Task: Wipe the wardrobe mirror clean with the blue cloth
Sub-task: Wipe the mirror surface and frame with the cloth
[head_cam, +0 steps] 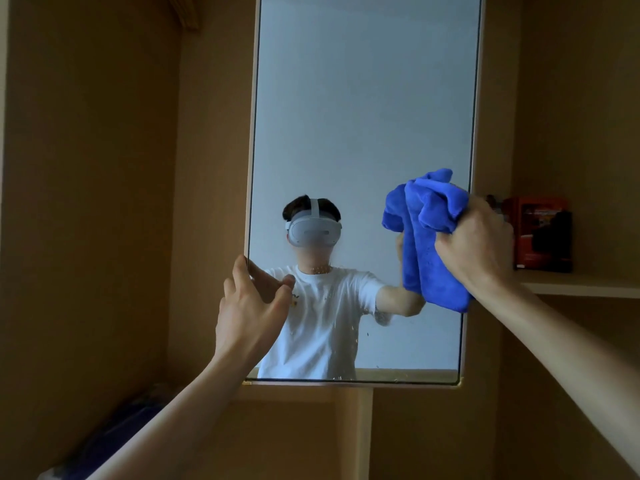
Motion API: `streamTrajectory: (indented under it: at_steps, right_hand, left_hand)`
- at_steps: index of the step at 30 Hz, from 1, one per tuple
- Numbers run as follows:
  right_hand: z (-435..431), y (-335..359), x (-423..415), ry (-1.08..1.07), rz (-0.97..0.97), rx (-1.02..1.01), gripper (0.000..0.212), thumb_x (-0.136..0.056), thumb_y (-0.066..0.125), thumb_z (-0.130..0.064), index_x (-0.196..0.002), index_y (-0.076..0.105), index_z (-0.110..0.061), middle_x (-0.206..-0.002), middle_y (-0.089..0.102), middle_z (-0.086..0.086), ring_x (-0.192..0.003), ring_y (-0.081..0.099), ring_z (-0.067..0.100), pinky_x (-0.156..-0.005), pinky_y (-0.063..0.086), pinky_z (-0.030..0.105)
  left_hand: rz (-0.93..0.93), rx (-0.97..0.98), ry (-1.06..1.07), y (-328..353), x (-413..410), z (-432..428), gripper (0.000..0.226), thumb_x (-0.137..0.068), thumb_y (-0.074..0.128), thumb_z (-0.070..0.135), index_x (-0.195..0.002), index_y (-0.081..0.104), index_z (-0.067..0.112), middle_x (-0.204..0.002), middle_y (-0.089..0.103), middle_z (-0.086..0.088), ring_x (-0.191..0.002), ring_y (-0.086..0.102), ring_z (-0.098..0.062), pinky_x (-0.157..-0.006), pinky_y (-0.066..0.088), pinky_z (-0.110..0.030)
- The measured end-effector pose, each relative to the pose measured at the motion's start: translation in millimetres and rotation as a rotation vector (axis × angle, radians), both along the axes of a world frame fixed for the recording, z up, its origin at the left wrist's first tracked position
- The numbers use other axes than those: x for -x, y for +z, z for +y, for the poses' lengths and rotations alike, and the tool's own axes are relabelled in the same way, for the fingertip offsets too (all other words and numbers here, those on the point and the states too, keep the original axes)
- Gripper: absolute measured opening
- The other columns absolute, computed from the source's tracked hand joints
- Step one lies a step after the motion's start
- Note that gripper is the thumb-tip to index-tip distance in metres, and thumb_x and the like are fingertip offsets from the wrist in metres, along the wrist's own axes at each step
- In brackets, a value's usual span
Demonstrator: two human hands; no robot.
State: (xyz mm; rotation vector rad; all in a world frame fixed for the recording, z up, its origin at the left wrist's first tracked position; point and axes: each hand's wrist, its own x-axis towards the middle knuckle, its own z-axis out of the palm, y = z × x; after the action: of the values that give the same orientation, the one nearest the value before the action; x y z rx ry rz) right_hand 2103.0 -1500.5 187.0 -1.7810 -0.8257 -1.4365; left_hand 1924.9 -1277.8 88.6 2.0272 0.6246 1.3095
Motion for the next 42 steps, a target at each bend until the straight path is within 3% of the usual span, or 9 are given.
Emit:
streamTrajectory:
  at_steps: [8,11,14,19,26,30,33,38,42]
  right_hand:
    - [76.0,2.5,55.5,-0.049,0.008,0.228,0.046,-0.09,0.052,-0.022,-0.136,0.05,-0.024,-0.101,0.056,0.007,-0.081,0.061,0.036,-0.063,0.041,0.035]
    - [103.0,2.1,74.6,-0.024,0.003,0.252,0.044,-0.09,0.054,-0.021,-0.134,0.051,-0.021,-0.097,0.051,0.006,-0.07,0.052,0.033,-0.061,0.035,0.033]
    - [125.9,0.3,90.2,-0.004,-0.012,0.255,0.039,-0.089,0.055,-0.019,-0.128,0.052,-0.017,-0.09,0.041,0.003,-0.063,0.039,0.029,-0.059,0.029,0.034]
    - [150.0,-3.9,109.4,0.003,-0.051,0.247,0.034,-0.088,0.059,-0.014,-0.122,0.055,-0.008,-0.09,0.048,0.007,-0.065,0.04,0.027,-0.057,0.026,0.033]
    - [164.7,-5.6,124.5,-0.081,-0.096,0.398,0.035,-0.091,0.048,-0.011,-0.127,0.048,-0.009,-0.102,0.054,0.009,-0.064,0.037,0.026,-0.057,0.028,0.034]
    - [161.0,-6.6,127.6,0.013,-0.098,0.51,0.038,-0.09,0.048,-0.01,-0.128,0.047,-0.01,-0.107,0.057,0.01,-0.073,0.053,0.034,-0.065,0.046,0.039]
    - [158.6,-4.6,128.0,0.094,-0.046,0.578,0.041,-0.09,0.047,-0.01,-0.131,0.046,-0.014,-0.111,0.058,0.009,-0.085,0.061,0.039,-0.075,0.053,0.046]
    - [146.5,10.1,125.2,0.064,-0.098,0.54,0.031,-0.087,0.052,-0.016,-0.116,0.056,-0.025,-0.089,0.052,-0.001,-0.075,0.054,0.03,-0.061,0.038,0.034]
    - [138.2,15.6,123.0,-0.039,-0.278,0.61,0.032,-0.083,0.067,-0.028,-0.114,0.059,-0.028,-0.094,0.055,-0.001,-0.083,0.057,0.024,-0.058,0.035,0.032]
  left_hand:
    - [-0.009,-0.011,-0.085,-5.0,3.3,10.9,0.084,-0.091,0.062,0.047,-0.158,0.014,0.029,-0.151,0.041,-0.002,-0.122,0.051,-0.02,-0.09,0.043,-0.034]
    - [-0.009,0.011,-0.129,-6.1,6.3,15.9,0.082,-0.091,0.063,0.041,-0.157,0.017,0.033,-0.147,0.043,0.001,-0.109,0.049,-0.012,-0.086,0.037,-0.029]
    - [-0.01,0.026,-0.159,-8.0,9.8,20.4,0.081,-0.091,0.063,0.039,-0.158,0.018,0.033,-0.142,0.046,0.005,-0.117,0.055,-0.017,-0.087,0.039,-0.03]
    - [-0.036,0.054,-0.217,-9.2,13.7,25.7,0.067,-0.091,0.061,0.025,-0.15,0.029,0.038,-0.101,0.056,0.035,-0.104,0.054,0.003,-0.073,0.037,-0.016]
    - [-0.063,0.081,-0.32,-8.6,17.1,29.8,0.056,-0.097,0.052,0.019,-0.149,0.036,0.032,-0.111,0.06,0.013,-0.107,0.057,-0.01,-0.082,0.043,-0.028]
    - [-0.09,0.156,-0.414,-8.8,23.1,28.1,0.061,-0.102,0.046,0.019,-0.157,0.027,0.036,-0.14,0.054,0.007,-0.126,0.053,-0.009,-0.11,0.04,-0.038]
    - [-0.089,0.171,-0.454,-11.2,28.4,25.7,0.062,-0.105,0.043,0.019,-0.159,0.02,0.036,-0.152,0.045,0.005,-0.131,0.05,-0.004,-0.116,0.034,-0.036]
    - [-0.047,0.175,-0.476,-13.7,31.8,30.4,0.062,-0.105,0.048,0.031,-0.158,0.018,0.04,-0.148,0.051,0.009,-0.132,0.051,-0.004,-0.113,0.036,-0.033]
    - [-0.057,0.219,-0.464,-18.7,32.1,36.6,0.06,-0.101,0.056,0.023,-0.153,0.031,0.042,-0.128,0.064,0.014,-0.12,0.059,-0.003,-0.105,0.042,-0.029]
